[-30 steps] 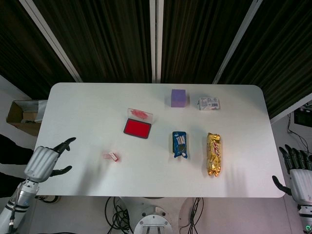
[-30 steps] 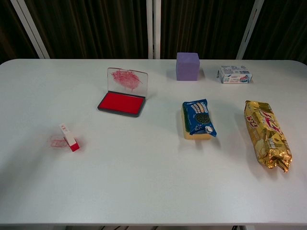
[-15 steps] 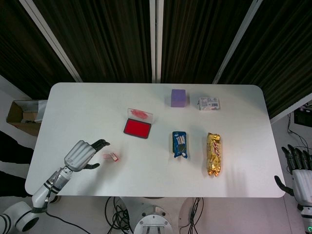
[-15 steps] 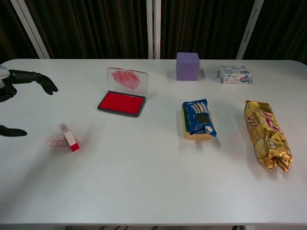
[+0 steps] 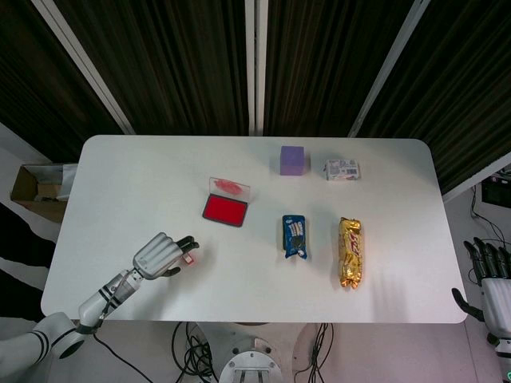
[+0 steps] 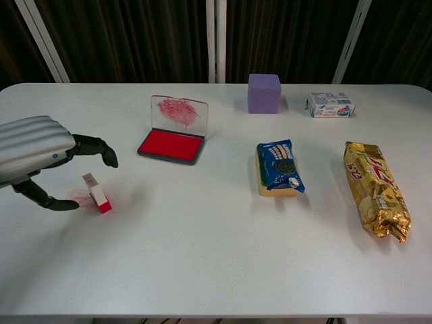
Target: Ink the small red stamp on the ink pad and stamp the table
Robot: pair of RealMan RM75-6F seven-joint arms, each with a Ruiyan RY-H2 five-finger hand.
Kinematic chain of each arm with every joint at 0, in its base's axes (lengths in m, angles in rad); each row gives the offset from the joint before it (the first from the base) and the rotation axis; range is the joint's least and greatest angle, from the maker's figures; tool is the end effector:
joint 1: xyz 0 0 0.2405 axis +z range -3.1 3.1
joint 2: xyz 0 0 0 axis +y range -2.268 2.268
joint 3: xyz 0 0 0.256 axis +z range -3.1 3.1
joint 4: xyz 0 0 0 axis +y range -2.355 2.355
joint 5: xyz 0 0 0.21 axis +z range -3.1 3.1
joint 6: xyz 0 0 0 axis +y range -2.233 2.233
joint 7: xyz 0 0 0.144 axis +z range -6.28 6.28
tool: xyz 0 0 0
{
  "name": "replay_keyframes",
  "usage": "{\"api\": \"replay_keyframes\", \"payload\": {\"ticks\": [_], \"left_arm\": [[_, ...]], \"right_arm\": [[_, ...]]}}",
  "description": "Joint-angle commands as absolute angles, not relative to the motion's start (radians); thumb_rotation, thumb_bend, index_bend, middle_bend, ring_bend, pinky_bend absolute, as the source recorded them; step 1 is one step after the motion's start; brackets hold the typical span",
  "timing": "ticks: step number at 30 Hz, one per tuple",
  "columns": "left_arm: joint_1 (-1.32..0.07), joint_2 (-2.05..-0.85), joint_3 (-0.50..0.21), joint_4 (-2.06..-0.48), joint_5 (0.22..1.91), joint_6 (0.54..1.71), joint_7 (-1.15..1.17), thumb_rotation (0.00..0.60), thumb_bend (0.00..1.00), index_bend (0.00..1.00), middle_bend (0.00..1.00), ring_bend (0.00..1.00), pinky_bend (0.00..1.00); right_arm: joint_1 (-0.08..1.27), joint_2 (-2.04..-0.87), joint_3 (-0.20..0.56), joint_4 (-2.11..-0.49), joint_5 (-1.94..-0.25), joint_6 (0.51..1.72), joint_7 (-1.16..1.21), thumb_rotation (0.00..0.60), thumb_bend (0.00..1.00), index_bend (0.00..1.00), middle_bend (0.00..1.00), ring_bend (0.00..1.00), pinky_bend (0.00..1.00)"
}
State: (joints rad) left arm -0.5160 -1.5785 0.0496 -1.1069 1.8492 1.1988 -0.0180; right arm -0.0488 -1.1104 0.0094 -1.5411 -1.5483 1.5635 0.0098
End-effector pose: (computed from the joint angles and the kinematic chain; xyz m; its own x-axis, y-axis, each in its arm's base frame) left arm -0.2369 0.2682 -0.0193 0.6156 0.1031 0.7813 0.6159 -0.6814 -0.3954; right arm -0.3377 -0.1296 0.1708 0.4615 -0.0202 0.8869 -0.8846 0.0660 0.4617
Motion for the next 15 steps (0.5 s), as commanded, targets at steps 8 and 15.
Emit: {"api": "replay_keyframes", "payload": {"ticks": [8,15], "left_arm": [[-0.546,-1.648,0.083,-0.980,1.848,1.209,-0.037,0.600,0.18,0.36,0.39,0.93,1.00],[-0.553,-1.678,0.095,-0.924,1.842,1.226,-0.039,0.600,0.19,0.41,0.44,0.93,1.00]], "right_arm": [[-0.050,-1.113,0.012,-1.531,-1.536,1.556,0.016,0.600,0.19,0.00,0.00,0.00,0.00],[-0.047,-1.115,0.011,-1.536,-1.537,1.550,0.006,0.600,0.20,0.00,0.00,0.00,0.00]]}}
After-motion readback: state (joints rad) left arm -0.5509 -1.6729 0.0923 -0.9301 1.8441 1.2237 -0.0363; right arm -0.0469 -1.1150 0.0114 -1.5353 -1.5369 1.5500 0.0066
